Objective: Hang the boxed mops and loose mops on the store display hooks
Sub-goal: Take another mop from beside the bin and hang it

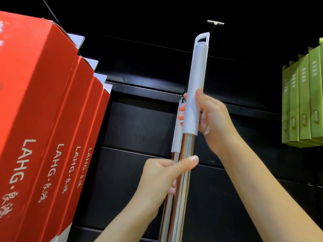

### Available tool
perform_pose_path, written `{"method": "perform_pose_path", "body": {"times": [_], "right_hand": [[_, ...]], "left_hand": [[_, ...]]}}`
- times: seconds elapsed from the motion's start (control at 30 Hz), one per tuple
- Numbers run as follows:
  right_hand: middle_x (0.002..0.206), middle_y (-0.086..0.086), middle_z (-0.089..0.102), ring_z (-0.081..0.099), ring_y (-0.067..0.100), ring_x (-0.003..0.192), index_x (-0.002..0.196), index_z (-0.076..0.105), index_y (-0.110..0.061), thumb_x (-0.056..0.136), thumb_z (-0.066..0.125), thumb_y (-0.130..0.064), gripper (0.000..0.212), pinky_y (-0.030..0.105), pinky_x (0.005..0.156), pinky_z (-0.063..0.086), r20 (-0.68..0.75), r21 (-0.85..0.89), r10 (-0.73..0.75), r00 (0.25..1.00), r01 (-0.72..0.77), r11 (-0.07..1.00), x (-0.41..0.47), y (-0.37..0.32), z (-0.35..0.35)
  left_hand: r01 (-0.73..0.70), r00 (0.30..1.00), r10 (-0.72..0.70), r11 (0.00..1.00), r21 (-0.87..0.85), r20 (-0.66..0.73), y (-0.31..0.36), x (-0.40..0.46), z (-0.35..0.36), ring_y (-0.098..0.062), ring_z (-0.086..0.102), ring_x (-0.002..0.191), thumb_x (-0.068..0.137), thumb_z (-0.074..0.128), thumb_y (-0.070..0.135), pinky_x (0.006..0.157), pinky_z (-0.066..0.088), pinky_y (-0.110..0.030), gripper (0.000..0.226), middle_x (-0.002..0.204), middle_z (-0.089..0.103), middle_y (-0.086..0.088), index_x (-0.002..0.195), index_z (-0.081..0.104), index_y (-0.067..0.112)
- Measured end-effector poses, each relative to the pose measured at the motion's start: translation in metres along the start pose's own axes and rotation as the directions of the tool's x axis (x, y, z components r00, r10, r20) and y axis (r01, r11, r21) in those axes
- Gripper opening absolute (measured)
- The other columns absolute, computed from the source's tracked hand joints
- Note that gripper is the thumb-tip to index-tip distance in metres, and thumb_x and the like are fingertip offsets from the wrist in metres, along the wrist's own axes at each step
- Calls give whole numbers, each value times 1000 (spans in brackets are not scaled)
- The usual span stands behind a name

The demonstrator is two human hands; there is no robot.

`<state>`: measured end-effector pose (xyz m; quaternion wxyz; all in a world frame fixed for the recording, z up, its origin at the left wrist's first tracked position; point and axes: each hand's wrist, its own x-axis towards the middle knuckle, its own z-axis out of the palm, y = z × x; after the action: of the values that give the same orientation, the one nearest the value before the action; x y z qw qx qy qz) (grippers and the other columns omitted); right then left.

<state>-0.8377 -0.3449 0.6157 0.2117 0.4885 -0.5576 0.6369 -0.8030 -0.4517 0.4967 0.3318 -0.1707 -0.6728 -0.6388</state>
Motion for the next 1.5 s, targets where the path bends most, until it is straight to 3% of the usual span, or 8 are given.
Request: {"method": "perform_pose_path", "body": {"times": [0.2,0.5,0.67,0.8,0.93,1.07,1.27,1.5], "right_hand": [[77,3,71,70,20,67,94,65,-16,96,46,-39,30,39,73,60,-47,-6,3,999,-3,1000,4,10,-11],[74,0,72,71,18,66,98,64,-17,95,47,-40,29,35,69,60,-59,9,69,996,-69,998,2,39,-9],[76,1,72,71,17,65,99,64,-15,96,46,-40,31,38,72,60,-67,1,84,994,-84,996,1,43,-8],[72,-2,73,71,17,67,89,64,-19,96,47,-40,28,39,74,60,-77,-21,84,994,-86,996,-2,49,-7],[74,-3,73,72,15,66,89,63,-18,97,47,-40,28,33,68,61,-119,-83,29,992,-39,996,0,55,-8],[90,5,72,72,16,69,116,55,-11,97,47,-39,35,32,68,60,-107,-123,51,993,-64,990,3,65,-11],[89,4,68,68,9,63,122,51,-8,98,45,-36,37,22,63,58,-142,-150,19,990,-41,988,8,80,-10],[88,4,66,65,8,61,119,51,-10,98,46,-34,33,19,59,58,-141,-130,54,988,-73,989,20,99,-15]], "left_hand": [[74,997,-72,996,-49,34,-7,11,9,-13,64,56,64,75,53,63,58,-24,47,62,62,-9,67,70,6],[88,996,-88,996,15,-18,-34,16,3,-16,61,61,49,70,67,62,57,-18,91,72,59,-12,90,63,-14],[65,998,-65,998,5,7,-42,18,2,-16,59,59,51,68,66,60,57,-17,88,68,56,-13,88,62,-14],[65,996,-64,998,-6,62,-49,17,2,-6,61,53,59,66,62,56,53,-14,68,65,60,-8,76,67,-4],[5,999,-6,999,37,35,-57,20,5,-18,60,65,59,62,67,61,57,-17,86,82,59,-31,85,59,-15],[13,1000,-14,998,68,15,-67,27,9,-24,60,67,60,62,68,67,59,-27,86,83,61,-29,84,58,-15],[-14,999,18,993,118,-30,-81,41,18,-47,62,79,57,59,74,81,57,-49,94,83,59,-35,78,56,-18],[21,999,-16,991,132,-43,-101,62,20,-44,63,80,58,60,77,81,58,-42,97,86,61,-34,83,60,-16]]}}
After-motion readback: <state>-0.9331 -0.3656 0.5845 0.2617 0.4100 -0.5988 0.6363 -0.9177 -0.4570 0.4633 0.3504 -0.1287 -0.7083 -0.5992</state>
